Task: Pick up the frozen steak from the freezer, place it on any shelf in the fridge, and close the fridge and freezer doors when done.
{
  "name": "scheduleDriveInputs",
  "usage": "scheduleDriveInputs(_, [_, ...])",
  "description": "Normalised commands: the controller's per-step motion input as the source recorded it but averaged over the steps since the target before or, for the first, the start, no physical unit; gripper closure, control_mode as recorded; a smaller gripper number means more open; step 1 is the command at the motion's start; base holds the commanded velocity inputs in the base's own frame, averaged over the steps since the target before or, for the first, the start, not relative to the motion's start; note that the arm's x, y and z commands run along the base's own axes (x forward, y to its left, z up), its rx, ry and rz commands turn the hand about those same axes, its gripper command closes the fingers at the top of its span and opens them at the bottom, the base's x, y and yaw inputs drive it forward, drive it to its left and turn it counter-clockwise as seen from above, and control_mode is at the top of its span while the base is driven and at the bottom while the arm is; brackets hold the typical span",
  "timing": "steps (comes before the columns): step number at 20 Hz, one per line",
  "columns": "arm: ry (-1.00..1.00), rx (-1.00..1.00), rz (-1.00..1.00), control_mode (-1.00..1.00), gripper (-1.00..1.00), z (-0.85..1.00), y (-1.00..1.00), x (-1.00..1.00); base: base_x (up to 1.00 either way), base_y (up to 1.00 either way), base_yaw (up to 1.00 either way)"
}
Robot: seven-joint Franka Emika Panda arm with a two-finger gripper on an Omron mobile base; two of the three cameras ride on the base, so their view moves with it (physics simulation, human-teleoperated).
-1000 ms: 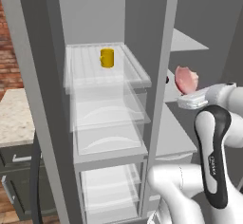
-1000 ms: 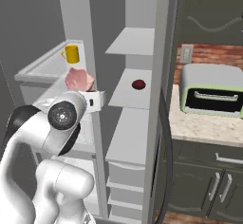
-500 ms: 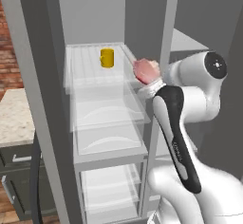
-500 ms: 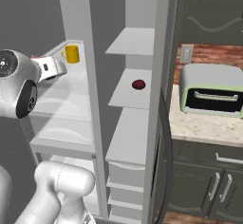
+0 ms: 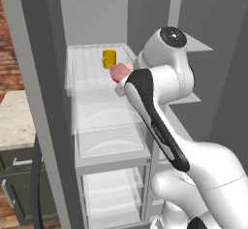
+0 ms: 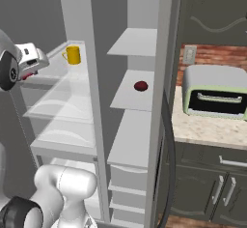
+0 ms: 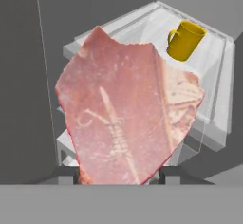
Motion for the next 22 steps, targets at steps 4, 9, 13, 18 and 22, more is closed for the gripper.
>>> scheduleDriveInputs(4, [0.00, 0.00, 0.00, -1.00, 1.00, -0.35, 0.29, 0.69, 0.00, 0.00, 0.00])
scheduleDriveInputs(9, [0.00, 0.00, -0.01, -1.00, 1.00, -0.09, 0.46, 0.79, 0.00, 0.00, 0.00])
scheduleDriveInputs(13, [0.00, 0.00, -0.03, -1.00, 1.00, -0.14, 0.46, 0.84, 0.00, 0.00, 0.00])
scheduleDriveInputs(18, [0.00, 0.00, -0.03, -1.00, 1.00, -0.31, 0.22, 0.91, 0.00, 0.00, 0.00])
scheduleDriveInputs(22, [0.00, 0.00, -0.03, -1.00, 1.00, -0.34, 0.19, 0.93, 0.00, 0.00, 0.00])
